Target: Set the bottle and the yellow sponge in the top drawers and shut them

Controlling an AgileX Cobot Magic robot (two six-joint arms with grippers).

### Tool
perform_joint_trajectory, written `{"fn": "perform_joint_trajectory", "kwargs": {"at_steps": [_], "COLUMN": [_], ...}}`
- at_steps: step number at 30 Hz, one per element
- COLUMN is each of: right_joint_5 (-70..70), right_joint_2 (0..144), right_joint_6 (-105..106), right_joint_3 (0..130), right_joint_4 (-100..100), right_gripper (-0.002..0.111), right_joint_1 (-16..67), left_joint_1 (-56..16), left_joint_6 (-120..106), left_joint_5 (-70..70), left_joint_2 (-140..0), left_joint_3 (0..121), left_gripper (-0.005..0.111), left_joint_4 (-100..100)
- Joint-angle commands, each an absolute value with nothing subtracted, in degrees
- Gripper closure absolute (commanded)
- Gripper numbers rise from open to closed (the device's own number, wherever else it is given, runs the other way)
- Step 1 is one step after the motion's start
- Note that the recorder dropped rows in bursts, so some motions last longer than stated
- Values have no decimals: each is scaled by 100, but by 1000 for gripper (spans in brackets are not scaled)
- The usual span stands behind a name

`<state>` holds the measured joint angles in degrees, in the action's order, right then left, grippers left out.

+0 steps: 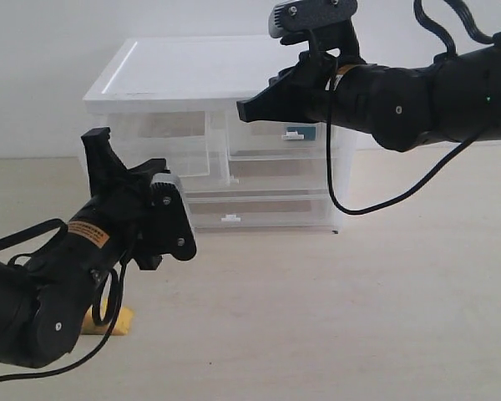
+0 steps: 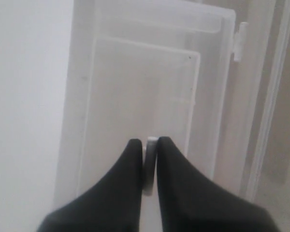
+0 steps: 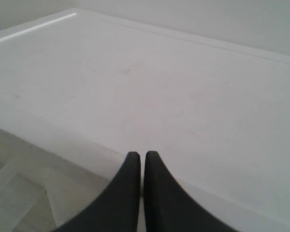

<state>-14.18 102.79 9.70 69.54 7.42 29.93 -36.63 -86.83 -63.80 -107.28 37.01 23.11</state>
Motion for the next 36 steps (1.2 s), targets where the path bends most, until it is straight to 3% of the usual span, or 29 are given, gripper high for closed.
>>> {"fn": "perform_joint_trajectory", "kwargs": {"at_steps": [1,36], "right_joint_5": [-1209,-864], "right_joint_2": [10273,10273], "right_joint_6": [989,989], "right_joint_3": [6926,6926], "right_joint_4": [705,705], "right_gripper": [108,108], "right_joint_1": [2985,2985], "left_joint_1": [-3987,-4320], "left_joint_6": [-8612,-8162], "left_joint_5": [-6238,-5589], "left_joint_2": [-10478,-9402], "left_joint_3": [3449,2529], "left_gripper": [103,103], "left_joint_4": [2384,2610]}}
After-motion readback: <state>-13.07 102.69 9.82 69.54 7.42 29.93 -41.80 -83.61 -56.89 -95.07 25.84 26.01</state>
